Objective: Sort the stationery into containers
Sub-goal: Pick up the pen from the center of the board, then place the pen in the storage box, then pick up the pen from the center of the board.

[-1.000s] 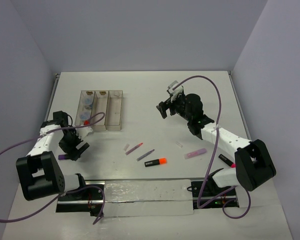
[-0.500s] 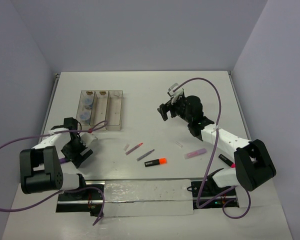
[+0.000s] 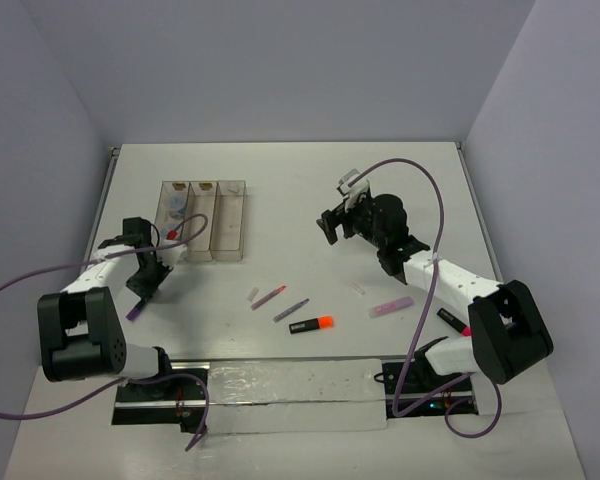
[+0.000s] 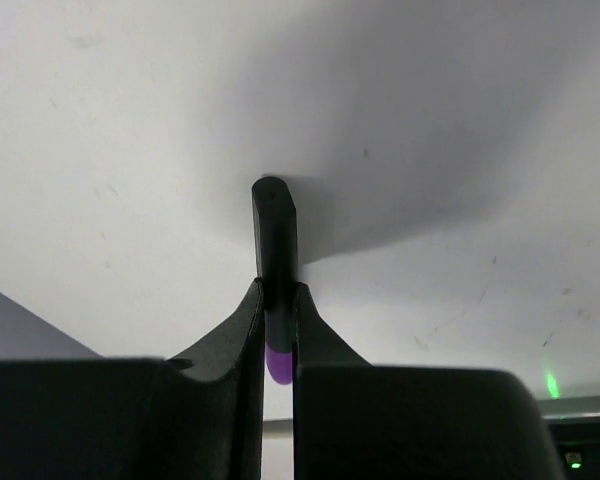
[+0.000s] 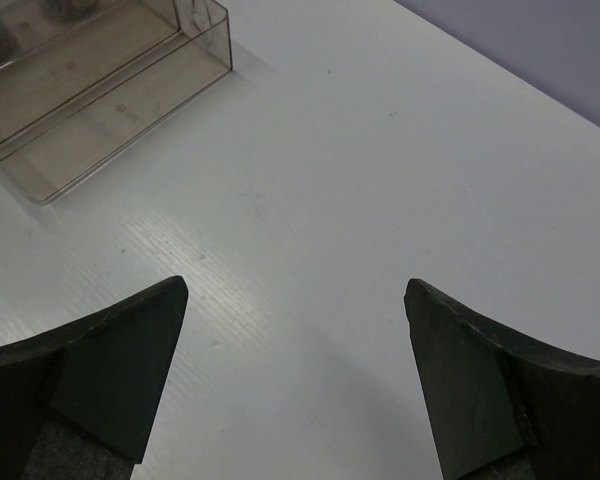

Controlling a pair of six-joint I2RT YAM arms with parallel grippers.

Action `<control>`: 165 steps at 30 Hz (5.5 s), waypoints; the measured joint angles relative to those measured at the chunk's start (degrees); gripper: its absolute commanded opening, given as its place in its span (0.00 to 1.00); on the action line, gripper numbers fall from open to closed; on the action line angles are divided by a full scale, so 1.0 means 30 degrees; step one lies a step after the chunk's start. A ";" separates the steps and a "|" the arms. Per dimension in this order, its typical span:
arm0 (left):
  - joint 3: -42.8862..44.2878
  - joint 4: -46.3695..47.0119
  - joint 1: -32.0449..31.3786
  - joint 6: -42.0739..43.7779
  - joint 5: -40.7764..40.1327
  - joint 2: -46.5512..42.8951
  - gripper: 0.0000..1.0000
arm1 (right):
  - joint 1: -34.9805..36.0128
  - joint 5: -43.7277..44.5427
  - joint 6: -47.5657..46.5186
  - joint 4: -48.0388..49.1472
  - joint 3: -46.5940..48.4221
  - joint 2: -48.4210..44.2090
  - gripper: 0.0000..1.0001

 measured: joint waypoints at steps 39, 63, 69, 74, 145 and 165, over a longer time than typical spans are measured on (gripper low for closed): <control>0.2197 -0.2786 -0.0080 -0.2135 0.5655 -0.0417 0.00 | -0.0384 -0.0094 -0.0037 -0.0016 -0.0043 -0.0114 0.96; 1.5219 -0.0315 -0.4144 -1.1117 0.6132 0.6742 0.00 | -0.0384 -0.0093 0.0054 -0.0441 -0.0010 -0.0156 0.96; 1.5705 0.0934 -0.3834 -1.2647 0.4767 0.9076 0.00 | -0.0384 0.0113 0.0043 -0.1409 0.0001 -0.0826 0.96; 1.5881 0.1566 -0.3817 -1.3537 0.4736 0.9725 0.62 | -0.0384 0.0324 0.0036 -0.1829 0.0123 -0.1563 0.97; 1.1829 0.2380 -2.5134 -1.4151 0.2156 1.1150 0.79 | -0.5593 0.6085 0.9037 -0.9099 0.0525 -0.4311 1.00; 1.1584 0.2849 -2.5193 -1.3773 0.2376 1.1160 0.00 | -0.5594 0.6660 0.8675 -0.9113 0.0525 -0.4831 1.00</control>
